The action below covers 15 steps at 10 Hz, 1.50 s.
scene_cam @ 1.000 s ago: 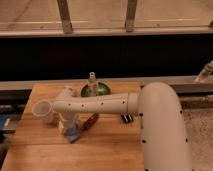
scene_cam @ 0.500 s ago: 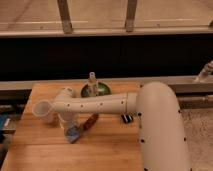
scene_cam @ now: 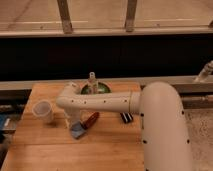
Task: Wipe the white sponge on the table
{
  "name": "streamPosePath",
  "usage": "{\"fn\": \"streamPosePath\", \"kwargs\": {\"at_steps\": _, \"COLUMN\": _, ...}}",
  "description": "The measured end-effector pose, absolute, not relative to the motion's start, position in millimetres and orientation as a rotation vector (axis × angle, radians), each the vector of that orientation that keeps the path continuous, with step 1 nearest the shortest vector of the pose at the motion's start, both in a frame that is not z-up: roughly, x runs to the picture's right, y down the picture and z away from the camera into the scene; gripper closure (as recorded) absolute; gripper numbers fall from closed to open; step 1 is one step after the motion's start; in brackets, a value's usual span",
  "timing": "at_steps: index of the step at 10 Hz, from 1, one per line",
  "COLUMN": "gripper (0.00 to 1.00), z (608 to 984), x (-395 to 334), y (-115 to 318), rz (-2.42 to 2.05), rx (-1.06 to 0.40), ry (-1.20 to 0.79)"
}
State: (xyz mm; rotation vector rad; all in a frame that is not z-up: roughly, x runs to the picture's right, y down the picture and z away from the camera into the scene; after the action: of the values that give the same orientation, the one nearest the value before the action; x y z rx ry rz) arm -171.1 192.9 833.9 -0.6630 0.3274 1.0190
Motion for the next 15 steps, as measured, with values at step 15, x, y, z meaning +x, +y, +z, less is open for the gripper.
{"fn": "streamPosePath", "kwargs": {"at_steps": 15, "gripper": 1.00, "z": 811, "x": -199, "y": 220, "rz": 0.851, "rx": -0.698, "ry": 0.330}}
